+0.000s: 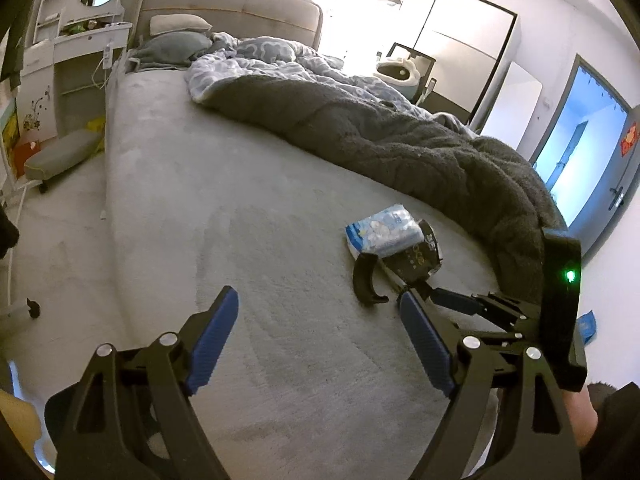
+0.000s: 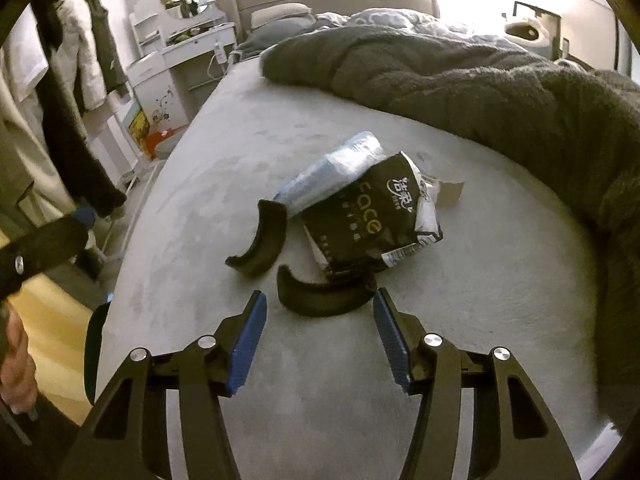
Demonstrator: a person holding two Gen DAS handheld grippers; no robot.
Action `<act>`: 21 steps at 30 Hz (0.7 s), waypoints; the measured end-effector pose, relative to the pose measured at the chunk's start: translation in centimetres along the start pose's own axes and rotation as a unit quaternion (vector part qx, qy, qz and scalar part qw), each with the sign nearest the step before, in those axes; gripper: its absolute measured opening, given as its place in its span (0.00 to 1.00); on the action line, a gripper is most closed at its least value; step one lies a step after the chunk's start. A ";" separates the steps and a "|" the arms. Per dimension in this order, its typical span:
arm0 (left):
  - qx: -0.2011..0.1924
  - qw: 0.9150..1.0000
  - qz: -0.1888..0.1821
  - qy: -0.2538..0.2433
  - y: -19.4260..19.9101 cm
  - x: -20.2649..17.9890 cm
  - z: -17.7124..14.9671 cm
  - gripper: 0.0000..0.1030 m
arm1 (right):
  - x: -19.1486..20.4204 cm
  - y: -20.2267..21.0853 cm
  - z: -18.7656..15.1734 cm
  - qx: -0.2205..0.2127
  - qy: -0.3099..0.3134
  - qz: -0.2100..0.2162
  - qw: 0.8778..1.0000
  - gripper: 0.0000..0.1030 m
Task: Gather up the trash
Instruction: 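Grasp a black curved plastic piece with the right gripper while the left gripper grasps another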
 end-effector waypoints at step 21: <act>0.021 1.000 -0.012 0.006 -3.3 -1.4 -0.7 0.83 | -0.4 -0.3 -0.1 0.005 0.030 0.027 0.999 0.48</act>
Point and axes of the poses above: each gripper's, at about its wrist camera, not at the fingertips, and y roughly against the way its jaws point, x to its left, z to its top, the point moved 7 cm from there along -y, roughly the way its jaws point
